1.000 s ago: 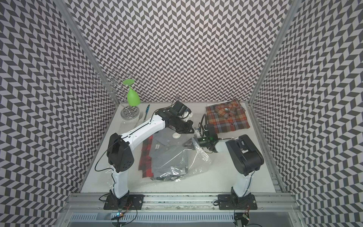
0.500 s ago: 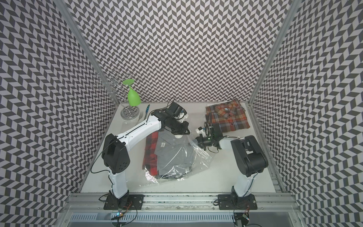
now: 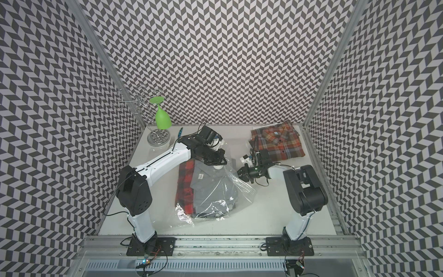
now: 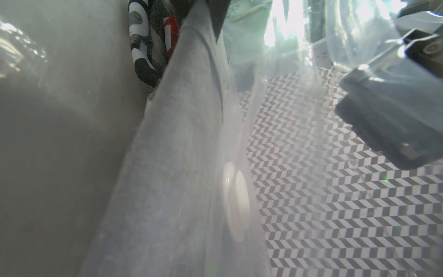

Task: Take the shirt out of the vacuum bag
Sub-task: Take out the shirt from the vacuum bag.

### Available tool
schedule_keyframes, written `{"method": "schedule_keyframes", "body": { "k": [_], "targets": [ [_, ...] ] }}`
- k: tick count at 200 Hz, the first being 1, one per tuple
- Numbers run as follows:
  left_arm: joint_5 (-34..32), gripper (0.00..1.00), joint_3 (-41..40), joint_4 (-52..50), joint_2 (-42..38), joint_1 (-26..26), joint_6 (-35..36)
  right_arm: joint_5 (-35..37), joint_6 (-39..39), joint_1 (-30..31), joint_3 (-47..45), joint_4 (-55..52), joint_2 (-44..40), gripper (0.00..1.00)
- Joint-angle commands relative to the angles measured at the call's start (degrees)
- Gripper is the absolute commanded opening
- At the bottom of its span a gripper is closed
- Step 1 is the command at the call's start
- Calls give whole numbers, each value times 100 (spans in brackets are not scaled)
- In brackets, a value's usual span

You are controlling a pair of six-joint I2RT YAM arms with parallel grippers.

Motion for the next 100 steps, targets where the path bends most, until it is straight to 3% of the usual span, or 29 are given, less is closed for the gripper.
{"method": "schedule_keyframes", "body": {
  "k": [1,100],
  "targets": [
    [70,0,-196,176,-194,14,36,109,-309,-78,240,-243,-343,0],
    [-2,0,-805,398,-395,168,10,969,-1054,-501,182,-1483,-970,0]
  ]
}}
